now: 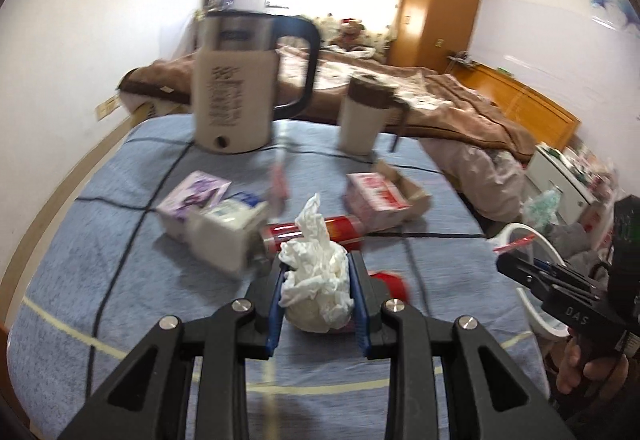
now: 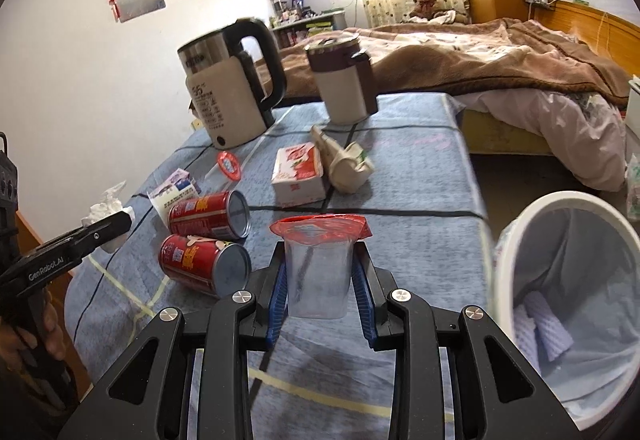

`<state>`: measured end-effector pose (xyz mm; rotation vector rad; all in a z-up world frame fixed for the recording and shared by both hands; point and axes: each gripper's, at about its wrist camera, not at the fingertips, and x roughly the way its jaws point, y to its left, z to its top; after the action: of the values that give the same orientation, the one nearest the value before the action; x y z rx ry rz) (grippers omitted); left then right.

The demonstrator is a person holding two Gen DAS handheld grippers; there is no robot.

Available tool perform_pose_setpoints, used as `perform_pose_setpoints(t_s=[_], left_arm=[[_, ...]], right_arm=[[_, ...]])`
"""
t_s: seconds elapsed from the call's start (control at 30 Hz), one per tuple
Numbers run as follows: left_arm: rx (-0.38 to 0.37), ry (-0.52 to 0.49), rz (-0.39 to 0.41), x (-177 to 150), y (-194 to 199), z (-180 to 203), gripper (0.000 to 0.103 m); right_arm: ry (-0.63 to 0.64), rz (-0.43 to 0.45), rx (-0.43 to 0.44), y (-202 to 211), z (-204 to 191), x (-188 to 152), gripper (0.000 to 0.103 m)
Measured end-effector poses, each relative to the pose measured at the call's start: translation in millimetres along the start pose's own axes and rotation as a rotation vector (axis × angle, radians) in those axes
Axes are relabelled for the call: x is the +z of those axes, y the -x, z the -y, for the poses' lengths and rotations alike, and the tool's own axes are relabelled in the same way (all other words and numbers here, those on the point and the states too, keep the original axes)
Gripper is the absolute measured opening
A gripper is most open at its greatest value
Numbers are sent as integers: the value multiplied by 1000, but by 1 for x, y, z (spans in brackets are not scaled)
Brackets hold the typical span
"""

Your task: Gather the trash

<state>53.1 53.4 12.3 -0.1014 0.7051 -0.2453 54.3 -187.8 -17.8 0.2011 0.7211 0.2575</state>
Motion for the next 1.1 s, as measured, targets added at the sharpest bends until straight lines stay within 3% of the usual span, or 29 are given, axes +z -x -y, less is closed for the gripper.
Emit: perform_pose_setpoints(t_s=[0.8, 1.1], left_arm=[[-318, -198, -67, 4, -51, 192, 30], [-402, -285, -123, -8, -73, 254, 31]], right_arm=[[-139, 76, -190, 80, 115, -16, 32], [-198, 40, -270, 87, 162, -28, 32]])
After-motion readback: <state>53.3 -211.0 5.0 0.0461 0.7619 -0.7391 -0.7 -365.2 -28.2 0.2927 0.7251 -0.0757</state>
